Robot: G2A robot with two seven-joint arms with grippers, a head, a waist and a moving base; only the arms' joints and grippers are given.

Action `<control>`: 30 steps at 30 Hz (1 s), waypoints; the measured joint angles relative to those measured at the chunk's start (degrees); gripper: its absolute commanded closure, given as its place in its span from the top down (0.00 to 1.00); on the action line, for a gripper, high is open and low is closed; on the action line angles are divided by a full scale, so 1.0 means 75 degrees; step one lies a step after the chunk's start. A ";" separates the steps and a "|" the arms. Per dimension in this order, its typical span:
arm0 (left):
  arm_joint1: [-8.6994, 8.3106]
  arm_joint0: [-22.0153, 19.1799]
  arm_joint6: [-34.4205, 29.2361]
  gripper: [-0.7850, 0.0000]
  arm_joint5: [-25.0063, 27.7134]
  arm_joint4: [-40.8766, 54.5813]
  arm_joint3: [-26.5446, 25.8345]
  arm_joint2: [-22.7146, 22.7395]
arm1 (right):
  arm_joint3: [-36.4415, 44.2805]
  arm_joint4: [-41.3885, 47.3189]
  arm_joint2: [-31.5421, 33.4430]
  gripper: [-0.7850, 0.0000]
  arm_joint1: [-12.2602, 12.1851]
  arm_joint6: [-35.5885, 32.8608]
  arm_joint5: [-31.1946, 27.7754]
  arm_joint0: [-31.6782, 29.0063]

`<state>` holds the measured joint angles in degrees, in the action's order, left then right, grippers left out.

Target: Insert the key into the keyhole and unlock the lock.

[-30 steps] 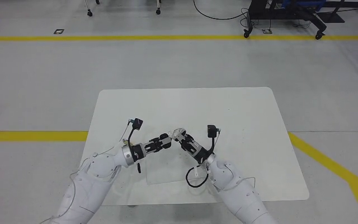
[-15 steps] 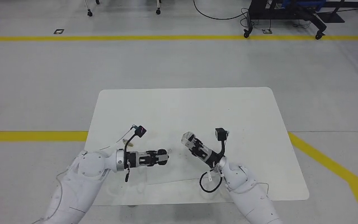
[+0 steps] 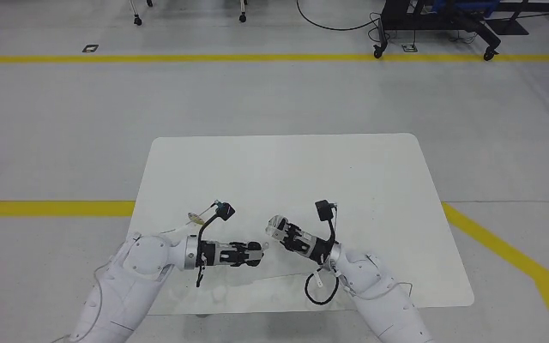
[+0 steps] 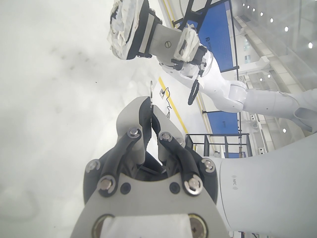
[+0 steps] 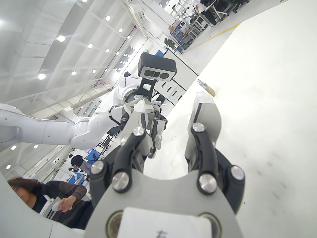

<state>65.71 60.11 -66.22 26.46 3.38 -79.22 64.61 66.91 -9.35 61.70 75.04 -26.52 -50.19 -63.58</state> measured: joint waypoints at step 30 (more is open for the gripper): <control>-0.0068 -0.0426 0.0227 0.00 -0.0054 0.0072 0.0417 -0.0364 | 0.0028 0.0502 -0.0291 0.00 -0.0164 -0.1133 0.0328 0.0126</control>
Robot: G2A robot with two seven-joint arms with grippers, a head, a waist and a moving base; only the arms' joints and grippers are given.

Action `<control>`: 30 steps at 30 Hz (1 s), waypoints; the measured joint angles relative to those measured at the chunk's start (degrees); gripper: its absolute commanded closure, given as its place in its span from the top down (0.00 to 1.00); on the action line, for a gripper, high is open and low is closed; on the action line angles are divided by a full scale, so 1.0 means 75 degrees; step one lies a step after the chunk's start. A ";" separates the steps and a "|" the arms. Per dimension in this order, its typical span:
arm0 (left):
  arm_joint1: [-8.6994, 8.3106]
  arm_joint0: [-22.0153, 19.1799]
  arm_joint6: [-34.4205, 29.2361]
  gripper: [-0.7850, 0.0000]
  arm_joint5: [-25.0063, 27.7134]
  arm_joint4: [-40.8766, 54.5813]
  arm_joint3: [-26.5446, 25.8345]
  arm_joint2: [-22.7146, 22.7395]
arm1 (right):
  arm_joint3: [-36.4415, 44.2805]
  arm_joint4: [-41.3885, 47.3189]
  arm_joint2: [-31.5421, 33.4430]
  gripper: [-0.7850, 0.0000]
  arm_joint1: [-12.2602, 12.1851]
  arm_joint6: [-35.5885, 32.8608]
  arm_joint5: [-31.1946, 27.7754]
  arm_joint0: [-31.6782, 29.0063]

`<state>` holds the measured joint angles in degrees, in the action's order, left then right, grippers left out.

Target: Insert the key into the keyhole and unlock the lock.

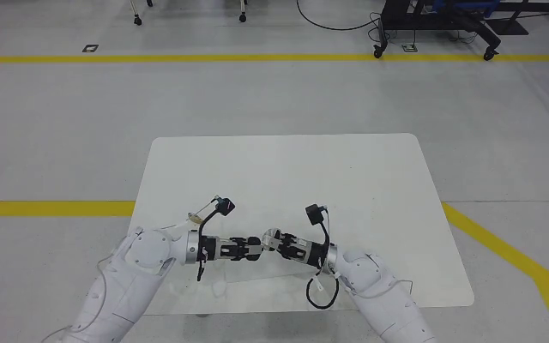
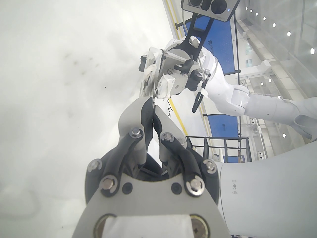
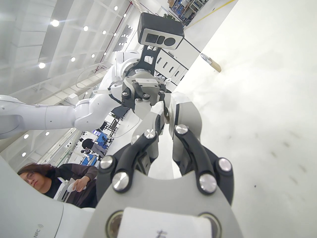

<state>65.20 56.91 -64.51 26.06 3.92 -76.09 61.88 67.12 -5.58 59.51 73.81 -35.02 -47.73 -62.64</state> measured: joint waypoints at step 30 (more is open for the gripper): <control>-0.0203 0.0065 0.0190 0.00 0.0086 -0.0017 -0.0010 0.0232 | 0.0060 0.0122 0.0137 1.00 -0.0135 0.0562 0.0062 -0.0106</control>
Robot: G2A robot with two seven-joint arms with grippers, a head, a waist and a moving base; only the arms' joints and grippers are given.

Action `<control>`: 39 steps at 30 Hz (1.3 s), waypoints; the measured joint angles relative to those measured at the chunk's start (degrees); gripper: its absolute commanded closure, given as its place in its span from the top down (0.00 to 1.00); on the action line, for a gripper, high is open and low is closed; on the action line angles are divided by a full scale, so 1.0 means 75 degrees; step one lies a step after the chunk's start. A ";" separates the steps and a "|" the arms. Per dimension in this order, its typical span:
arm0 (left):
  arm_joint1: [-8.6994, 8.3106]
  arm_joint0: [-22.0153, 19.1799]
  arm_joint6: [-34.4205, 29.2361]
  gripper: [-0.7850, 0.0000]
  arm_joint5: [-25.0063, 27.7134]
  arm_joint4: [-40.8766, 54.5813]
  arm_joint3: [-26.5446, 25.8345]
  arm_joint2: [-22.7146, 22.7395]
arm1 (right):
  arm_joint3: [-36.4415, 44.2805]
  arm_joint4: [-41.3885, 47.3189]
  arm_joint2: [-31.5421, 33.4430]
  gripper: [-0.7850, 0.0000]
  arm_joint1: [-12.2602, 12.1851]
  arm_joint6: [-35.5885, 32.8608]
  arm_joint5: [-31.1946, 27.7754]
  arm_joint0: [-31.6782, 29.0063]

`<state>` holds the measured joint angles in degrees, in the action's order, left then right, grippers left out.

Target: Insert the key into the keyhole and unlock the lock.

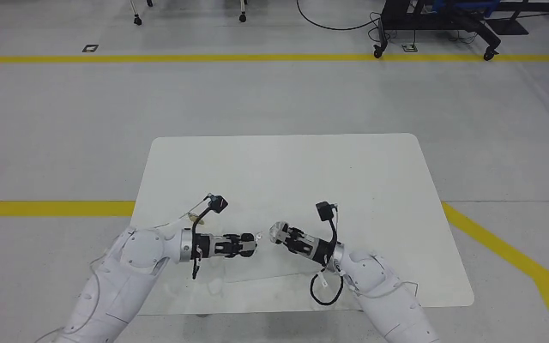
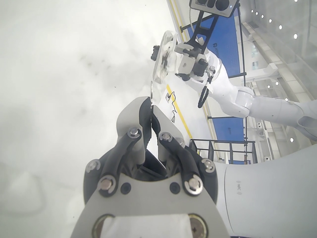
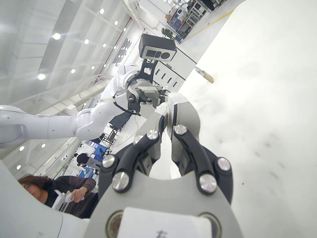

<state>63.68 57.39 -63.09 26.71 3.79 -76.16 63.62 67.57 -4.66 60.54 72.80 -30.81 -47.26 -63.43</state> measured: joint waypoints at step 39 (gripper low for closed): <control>0.0043 -0.1255 -0.1609 0.00 -0.0779 0.0139 -0.0147 -0.1097 | 0.0281 0.2045 0.0312 0.30 -0.0346 -0.2368 0.0416 -0.0195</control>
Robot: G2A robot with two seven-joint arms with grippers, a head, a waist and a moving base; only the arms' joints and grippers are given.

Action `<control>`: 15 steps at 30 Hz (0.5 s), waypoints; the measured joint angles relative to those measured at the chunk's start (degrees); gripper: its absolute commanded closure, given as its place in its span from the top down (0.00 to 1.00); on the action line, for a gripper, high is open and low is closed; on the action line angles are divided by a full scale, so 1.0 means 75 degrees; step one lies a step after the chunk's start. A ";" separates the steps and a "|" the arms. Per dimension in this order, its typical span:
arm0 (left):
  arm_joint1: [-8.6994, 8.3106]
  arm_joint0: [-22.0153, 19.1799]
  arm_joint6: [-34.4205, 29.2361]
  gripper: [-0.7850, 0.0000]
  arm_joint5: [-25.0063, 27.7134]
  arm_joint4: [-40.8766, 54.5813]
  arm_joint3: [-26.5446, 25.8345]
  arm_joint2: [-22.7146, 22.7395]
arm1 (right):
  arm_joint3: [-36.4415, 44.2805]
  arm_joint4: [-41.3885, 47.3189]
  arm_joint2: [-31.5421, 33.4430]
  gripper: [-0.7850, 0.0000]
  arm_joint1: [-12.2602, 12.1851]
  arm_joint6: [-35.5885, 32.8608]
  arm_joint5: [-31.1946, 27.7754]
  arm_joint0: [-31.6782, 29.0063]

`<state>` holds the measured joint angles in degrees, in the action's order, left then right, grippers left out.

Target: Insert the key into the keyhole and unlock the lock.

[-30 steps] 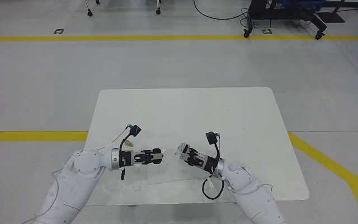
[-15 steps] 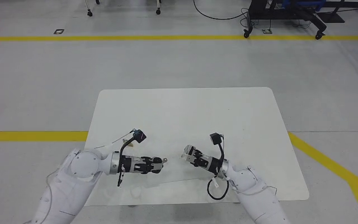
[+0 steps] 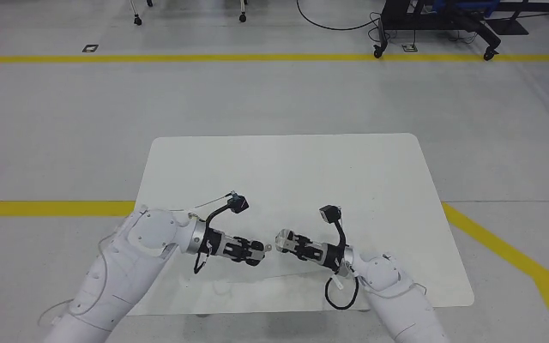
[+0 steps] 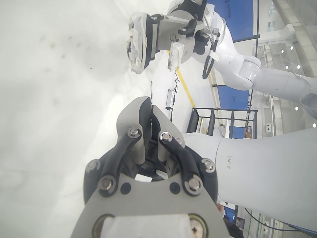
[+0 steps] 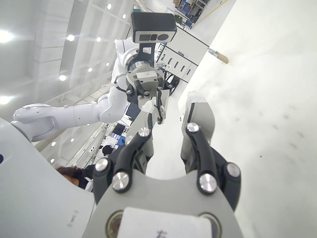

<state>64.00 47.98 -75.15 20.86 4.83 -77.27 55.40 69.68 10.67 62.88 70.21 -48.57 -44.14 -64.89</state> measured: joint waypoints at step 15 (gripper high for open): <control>0.0161 -0.0534 -0.0045 0.00 0.0142 -0.0015 0.0477 -0.0632 | -0.0107 0.0444 -0.0276 0.11 -0.0042 -0.0664 0.0157 0.0135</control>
<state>65.21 43.98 -75.49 21.93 4.72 -73.69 50.65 68.87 14.00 60.81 69.89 -53.55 -42.96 -63.88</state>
